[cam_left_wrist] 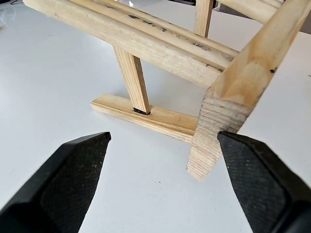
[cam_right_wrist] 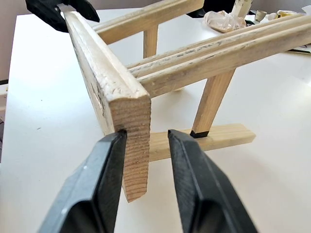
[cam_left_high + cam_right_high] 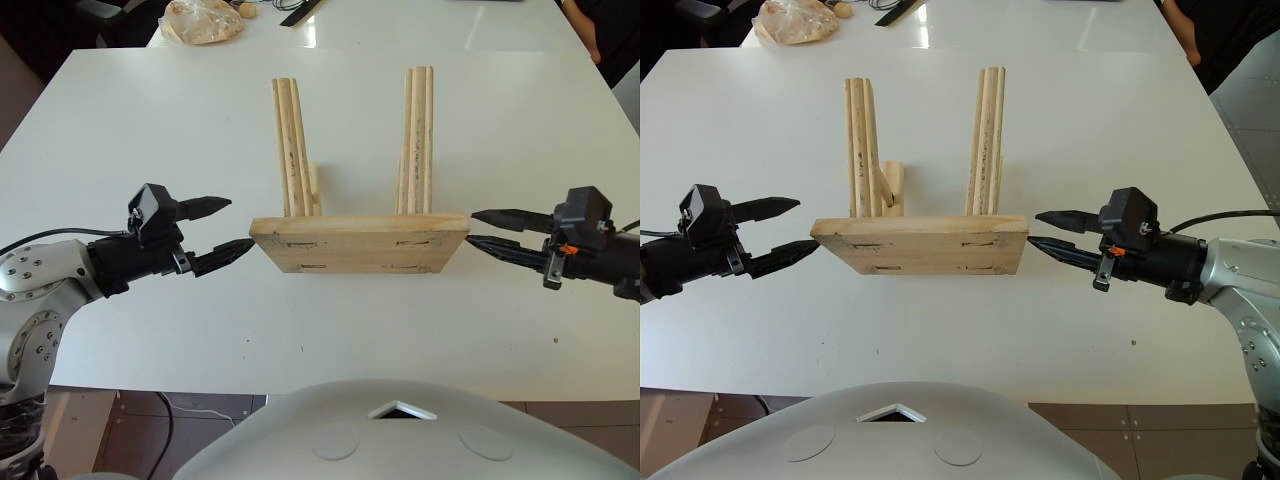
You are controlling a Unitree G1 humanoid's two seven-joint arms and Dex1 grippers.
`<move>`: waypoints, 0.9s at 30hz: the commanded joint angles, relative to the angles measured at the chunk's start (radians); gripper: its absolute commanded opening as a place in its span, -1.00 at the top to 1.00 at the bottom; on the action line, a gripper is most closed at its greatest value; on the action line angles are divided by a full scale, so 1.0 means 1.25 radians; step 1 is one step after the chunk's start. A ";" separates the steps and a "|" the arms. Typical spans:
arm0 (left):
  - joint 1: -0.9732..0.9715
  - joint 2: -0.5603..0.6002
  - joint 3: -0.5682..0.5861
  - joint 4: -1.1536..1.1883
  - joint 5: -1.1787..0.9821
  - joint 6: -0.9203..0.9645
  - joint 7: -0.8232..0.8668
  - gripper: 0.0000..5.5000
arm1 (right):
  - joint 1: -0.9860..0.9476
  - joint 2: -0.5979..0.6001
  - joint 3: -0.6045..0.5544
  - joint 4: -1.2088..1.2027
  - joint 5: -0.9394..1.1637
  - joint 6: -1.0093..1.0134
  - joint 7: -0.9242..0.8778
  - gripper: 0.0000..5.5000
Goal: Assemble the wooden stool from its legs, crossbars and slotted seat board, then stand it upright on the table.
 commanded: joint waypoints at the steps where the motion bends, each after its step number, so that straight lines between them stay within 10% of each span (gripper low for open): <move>1: -0.008 0.001 -0.020 -0.083 -0.104 -0.021 -0.120 -0.49 | 0.030 -0.022 0.048 -0.081 0.060 -0.028 0.107 0.42; 8: 0.031 0.008 -0.043 -0.081 -0.016 -0.064 -0.161 -0.49 | 0.132 -0.085 0.190 0.068 -0.308 -0.234 0.138 0.42; 18: 0.047 0.029 -0.080 0.116 0.179 -0.220 -0.196 -0.49 | 0.119 -0.057 0.192 0.219 -0.356 -0.351 0.141 0.34; 27: 0.148 0.007 -0.210 0.199 0.376 -0.480 -0.234 -0.87 | 0.064 -0.062 0.261 0.308 -0.408 -0.425 0.168 0.00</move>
